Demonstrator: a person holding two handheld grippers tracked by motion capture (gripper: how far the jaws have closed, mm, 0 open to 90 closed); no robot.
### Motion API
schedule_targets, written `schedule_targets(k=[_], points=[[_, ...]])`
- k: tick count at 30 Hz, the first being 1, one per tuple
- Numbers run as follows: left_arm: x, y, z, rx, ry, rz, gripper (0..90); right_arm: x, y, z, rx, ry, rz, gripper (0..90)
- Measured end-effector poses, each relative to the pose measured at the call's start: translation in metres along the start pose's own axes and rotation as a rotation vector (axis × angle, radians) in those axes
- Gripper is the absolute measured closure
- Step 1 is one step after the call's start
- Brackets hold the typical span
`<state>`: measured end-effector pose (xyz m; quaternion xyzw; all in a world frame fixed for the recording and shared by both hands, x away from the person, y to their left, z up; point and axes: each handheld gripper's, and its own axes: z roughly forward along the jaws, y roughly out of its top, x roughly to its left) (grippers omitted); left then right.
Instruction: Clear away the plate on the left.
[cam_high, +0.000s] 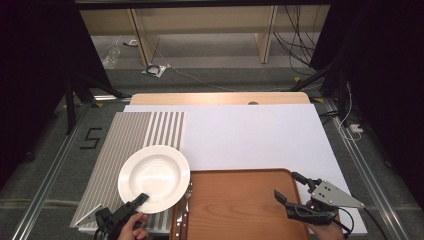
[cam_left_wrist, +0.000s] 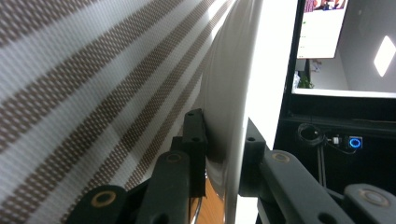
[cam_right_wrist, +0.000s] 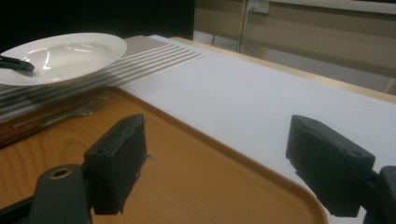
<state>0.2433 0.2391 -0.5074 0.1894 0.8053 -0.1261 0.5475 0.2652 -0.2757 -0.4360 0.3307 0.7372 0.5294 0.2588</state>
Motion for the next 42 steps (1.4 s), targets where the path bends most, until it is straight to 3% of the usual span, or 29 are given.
schedule_targets(k=[24, 42], points=[[-0.009, -0.026, 0.012, 0.122, -0.024, 0.055, 77.4, 0.000, 0.000, 0.000, 0.002, -0.003, 0.001, 21.1], [-0.019, -0.055, 0.031, 0.248, -0.022, 0.109, 77.4, -0.001, 0.000, 0.000, -0.001, -0.005, 0.005, 21.0]])
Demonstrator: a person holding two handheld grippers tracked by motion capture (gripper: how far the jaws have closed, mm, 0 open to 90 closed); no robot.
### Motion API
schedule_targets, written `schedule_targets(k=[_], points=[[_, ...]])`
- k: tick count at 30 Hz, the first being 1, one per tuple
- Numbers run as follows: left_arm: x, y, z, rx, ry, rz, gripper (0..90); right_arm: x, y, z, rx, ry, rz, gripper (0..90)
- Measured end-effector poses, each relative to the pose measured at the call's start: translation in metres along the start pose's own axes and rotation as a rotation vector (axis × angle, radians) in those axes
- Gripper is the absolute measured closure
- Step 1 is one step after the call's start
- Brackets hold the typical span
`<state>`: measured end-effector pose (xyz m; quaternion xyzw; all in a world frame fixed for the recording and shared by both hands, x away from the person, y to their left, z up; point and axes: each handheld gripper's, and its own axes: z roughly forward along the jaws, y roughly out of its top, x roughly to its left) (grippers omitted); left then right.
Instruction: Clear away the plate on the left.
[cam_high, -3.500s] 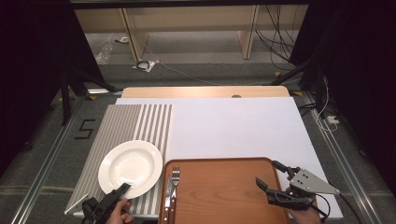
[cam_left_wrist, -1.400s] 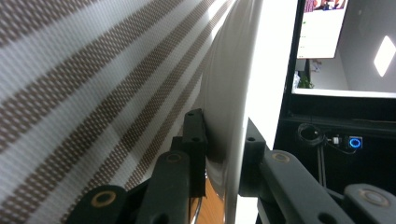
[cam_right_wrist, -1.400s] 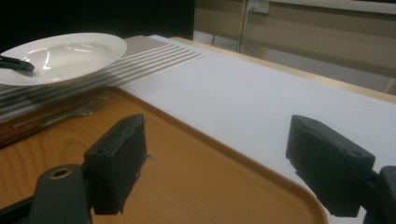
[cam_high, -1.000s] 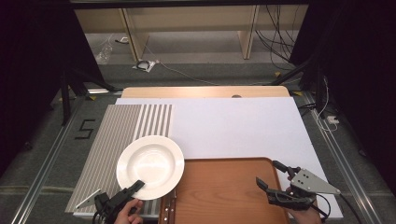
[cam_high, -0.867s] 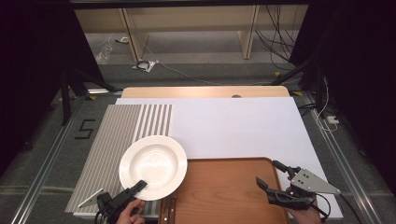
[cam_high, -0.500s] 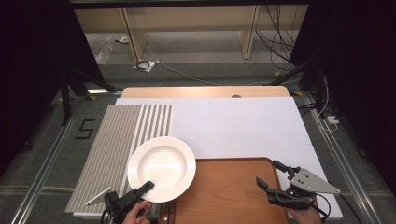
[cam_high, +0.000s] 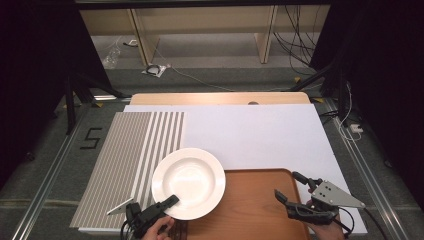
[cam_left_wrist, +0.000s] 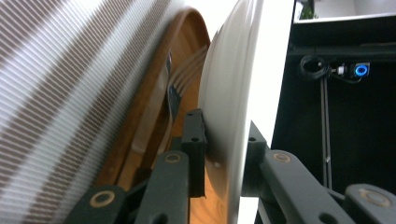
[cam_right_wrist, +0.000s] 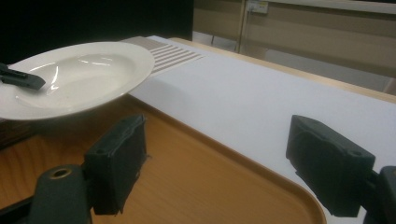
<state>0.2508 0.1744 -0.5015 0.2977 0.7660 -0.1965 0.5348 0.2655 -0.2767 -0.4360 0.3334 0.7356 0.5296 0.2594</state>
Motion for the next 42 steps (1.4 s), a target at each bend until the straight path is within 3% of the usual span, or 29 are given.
schedule_targets(k=[21, 42], points=[[-0.007, -0.032, 0.025, 0.162, 0.011, 0.069, 77.3, 0.000, 0.000, 0.000, 0.000, -0.003, -0.001, 21.0], [-0.008, -0.053, 0.039, 0.253, 0.032, 0.113, 77.2, 0.000, 0.000, 0.000, -0.001, -0.003, -0.001, 21.0]])
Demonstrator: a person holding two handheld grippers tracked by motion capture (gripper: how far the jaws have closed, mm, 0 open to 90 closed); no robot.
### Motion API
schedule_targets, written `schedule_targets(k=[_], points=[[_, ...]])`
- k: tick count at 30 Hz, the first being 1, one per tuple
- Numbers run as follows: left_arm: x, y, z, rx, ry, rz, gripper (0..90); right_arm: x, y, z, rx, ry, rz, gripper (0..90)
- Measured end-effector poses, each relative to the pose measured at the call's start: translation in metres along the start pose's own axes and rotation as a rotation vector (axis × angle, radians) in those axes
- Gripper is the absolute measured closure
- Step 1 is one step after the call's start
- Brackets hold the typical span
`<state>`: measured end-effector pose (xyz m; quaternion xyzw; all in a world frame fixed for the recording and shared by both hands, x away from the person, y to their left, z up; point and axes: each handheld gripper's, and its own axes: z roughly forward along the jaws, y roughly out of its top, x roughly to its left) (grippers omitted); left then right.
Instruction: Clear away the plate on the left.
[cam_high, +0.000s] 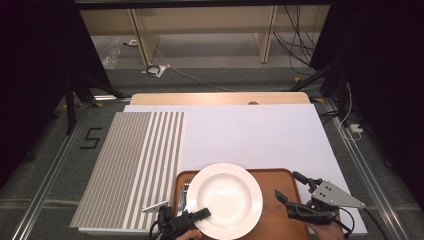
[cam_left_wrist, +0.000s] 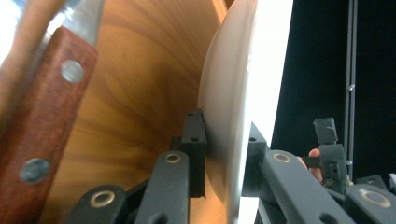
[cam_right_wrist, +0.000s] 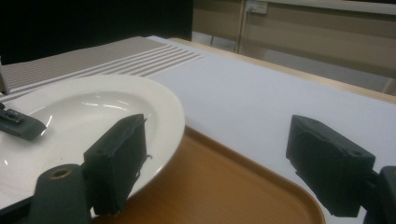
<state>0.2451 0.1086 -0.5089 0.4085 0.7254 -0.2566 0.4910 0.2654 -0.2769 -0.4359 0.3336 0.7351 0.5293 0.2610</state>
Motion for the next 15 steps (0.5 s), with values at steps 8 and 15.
schedule_targets(k=[8, 15], points=[[-0.002, -0.005, 0.010, 0.037, 0.013, 0.019, 77.2, 0.000, 0.000, 0.000, 0.000, -0.001, -0.001, 21.0], [-0.002, -0.007, 0.016, 0.068, 0.018, 0.030, 77.1, 0.000, 0.000, -0.001, 0.003, -0.001, 0.000, 21.0]])
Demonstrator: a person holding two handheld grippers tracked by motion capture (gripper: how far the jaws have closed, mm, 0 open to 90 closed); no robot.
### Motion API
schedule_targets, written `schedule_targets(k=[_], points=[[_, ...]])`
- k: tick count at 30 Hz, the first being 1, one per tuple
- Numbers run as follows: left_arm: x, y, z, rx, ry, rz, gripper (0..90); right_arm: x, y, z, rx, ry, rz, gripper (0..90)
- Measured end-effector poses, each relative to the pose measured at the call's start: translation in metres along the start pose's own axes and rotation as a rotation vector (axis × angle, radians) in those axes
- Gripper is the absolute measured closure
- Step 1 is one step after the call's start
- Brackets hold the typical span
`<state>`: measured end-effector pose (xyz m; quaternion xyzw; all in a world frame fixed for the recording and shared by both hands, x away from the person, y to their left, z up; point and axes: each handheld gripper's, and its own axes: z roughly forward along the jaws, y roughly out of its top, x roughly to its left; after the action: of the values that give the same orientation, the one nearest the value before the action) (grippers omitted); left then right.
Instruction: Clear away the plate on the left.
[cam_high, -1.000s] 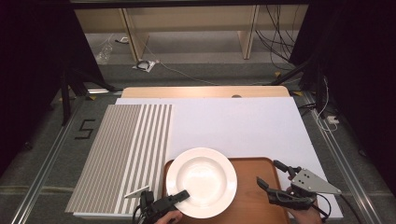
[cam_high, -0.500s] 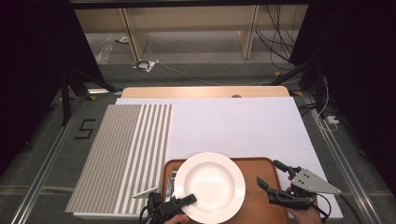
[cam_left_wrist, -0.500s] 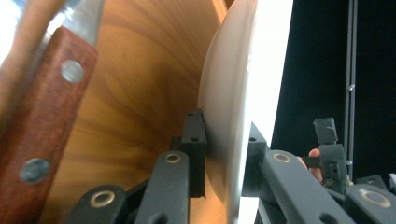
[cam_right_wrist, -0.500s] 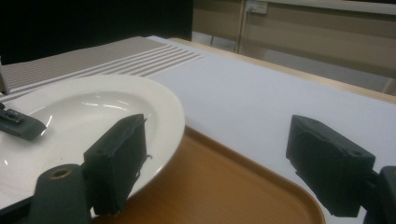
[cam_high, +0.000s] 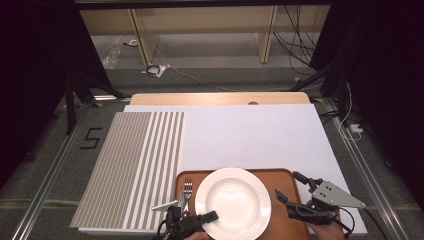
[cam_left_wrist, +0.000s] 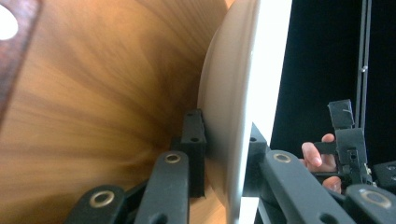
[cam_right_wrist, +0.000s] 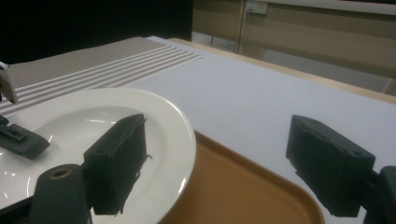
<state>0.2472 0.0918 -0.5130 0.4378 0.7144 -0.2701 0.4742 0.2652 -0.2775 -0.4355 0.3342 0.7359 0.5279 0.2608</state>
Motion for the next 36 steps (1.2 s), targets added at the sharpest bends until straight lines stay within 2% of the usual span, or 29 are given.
schedule_targets(k=[17, 25, 33, 36], points=[[0.000, -0.004, 0.010, 0.040, 0.012, 0.004, 76.7, 0.000, 0.000, 0.000, -0.003, 0.002, 0.000, 21.0], [0.002, -0.004, 0.011, 0.046, 0.006, -0.011, 76.5, 0.001, 0.000, 0.000, -0.003, 0.001, -0.001, 21.0], [0.004, -0.004, 0.011, 0.043, 0.018, -0.006, 77.0, 0.001, 0.000, 0.000, -0.003, 0.001, -0.001, 21.0], [0.005, -0.004, 0.011, 0.040, 0.021, -0.018, 77.4, 0.001, 0.000, 0.000, -0.003, 0.001, -0.001, 21.1]])
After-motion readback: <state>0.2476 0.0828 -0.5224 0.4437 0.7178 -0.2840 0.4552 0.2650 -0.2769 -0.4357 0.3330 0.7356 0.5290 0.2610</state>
